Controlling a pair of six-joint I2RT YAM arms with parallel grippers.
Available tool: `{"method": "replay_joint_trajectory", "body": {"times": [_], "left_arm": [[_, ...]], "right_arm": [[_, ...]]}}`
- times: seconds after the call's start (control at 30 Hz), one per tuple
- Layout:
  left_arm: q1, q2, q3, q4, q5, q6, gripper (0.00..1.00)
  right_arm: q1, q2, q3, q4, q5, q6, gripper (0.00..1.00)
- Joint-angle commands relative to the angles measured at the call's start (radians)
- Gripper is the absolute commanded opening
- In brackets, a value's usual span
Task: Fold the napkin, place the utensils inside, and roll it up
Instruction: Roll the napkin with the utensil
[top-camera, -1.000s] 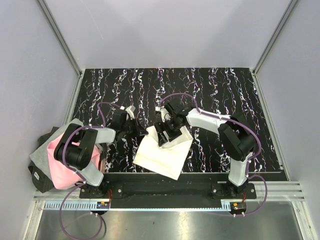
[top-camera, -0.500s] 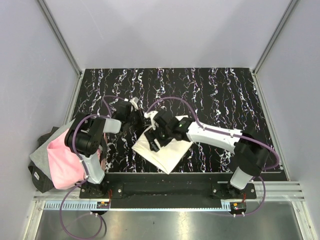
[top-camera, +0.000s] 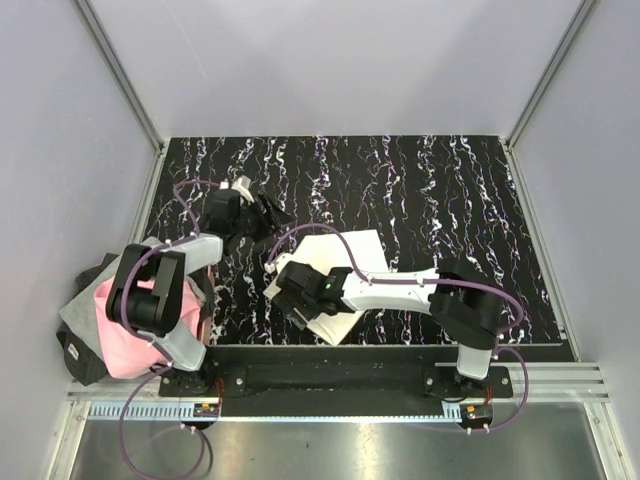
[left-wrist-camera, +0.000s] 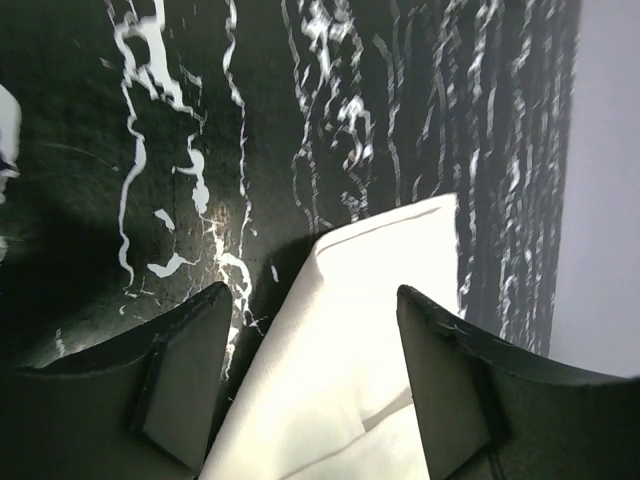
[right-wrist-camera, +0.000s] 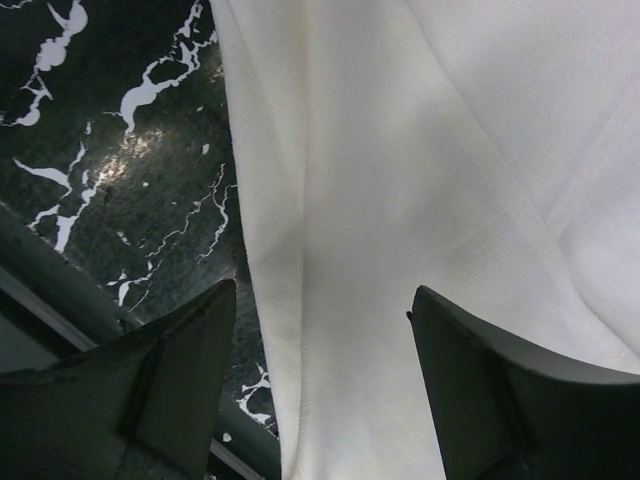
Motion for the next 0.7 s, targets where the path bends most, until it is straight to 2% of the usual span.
{"method": "replay_joint_trajectory", "body": {"times": [0.0,0.23,0.5,0.67], "left_arm": [[0.022,-0.108,-0.032,-0.045,-0.048,0.021,0.70],[0.059,-0.197,-0.072,-0.102,-0.047,0.033,0.72],[0.072,-0.222,-0.085,-0.113,-0.040,0.040,0.73],[0.081,-0.233,-0.094,-0.114,-0.034,0.040,0.73]], "right_arm": [[0.016,0.015,0.036,0.050,0.085,-0.035,0.76],[0.060,0.038,0.042,0.059,0.093,-0.063,0.70],[0.072,0.075,0.040,0.059,0.101,-0.068,0.61],[0.071,0.107,0.037,0.058,0.122,-0.077,0.48]]}}
